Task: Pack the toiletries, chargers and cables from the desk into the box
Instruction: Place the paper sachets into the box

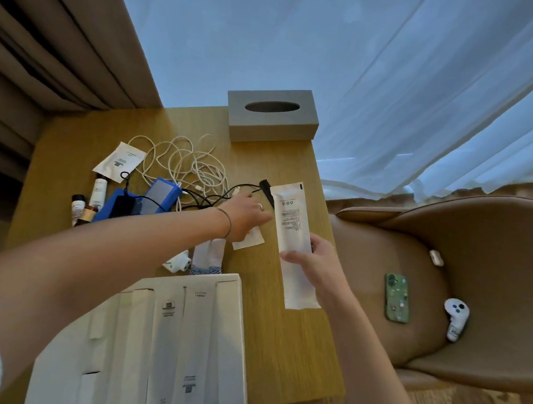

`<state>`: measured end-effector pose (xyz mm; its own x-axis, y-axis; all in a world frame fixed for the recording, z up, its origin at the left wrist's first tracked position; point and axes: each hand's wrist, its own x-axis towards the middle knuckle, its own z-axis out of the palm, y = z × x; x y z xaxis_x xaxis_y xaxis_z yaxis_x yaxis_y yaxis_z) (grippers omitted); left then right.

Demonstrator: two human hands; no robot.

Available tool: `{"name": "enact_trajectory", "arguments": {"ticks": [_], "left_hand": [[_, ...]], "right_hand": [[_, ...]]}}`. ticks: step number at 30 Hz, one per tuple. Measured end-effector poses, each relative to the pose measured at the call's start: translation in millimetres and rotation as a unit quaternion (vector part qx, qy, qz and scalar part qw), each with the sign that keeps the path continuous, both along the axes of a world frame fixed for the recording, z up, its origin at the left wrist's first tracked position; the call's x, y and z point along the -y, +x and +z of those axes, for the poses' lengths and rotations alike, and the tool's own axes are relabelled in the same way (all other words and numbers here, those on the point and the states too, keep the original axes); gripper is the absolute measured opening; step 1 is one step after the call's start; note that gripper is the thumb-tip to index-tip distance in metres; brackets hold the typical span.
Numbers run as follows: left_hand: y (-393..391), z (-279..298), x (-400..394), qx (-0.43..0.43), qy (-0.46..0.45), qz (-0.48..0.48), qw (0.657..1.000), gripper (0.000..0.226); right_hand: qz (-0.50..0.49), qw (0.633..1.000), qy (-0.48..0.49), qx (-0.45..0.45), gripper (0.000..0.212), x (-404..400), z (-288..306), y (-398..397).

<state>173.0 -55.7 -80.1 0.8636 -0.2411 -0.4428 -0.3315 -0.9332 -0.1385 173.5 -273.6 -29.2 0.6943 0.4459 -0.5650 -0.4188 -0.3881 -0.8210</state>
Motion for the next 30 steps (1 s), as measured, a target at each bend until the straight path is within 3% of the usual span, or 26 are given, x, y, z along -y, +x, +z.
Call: {"name": "enact_trajectory", "arguments": {"ticks": [3, 6, 10, 14, 19, 24, 30], "left_hand": [[-7, 10, -7, 0.044, -0.1, 0.108, 0.988, 0.023], [-19, 25, -16, 0.088, -0.207, 0.234, 0.946, 0.007], [-39, 48, -27, 0.092, -0.396, 0.445, 0.798, 0.018], [-64, 64, -42, 0.114, -0.501, 0.557, 0.652, 0.027], [-109, 85, -60, 0.188, -0.571, 0.606, 0.521, 0.022], [-174, 101, -68, 0.242, -0.629, 0.608, 0.418, 0.012], [-252, 99, -66, 0.243, -0.657, 0.622, 0.35, 0.015]], "right_hand": [[-0.011, 0.999, 0.031, 0.022, 0.036, -5, 8, -10], [-0.032, 0.998, 0.053, 0.017, 0.019, -10, 21, -21], [-0.046, 0.995, 0.084, -0.012, 0.019, -16, 40, -40], [-0.029, 0.995, 0.092, -0.002, 0.021, -24, 59, -60], [0.029, 0.994, 0.087, 0.059, 0.016, -34, 78, -95], [0.089, 0.99, -0.034, 0.104, 0.019, -48, 74, -135], [0.156, 0.953, -0.164, 0.203, 0.022, -58, 38, -184]]}}
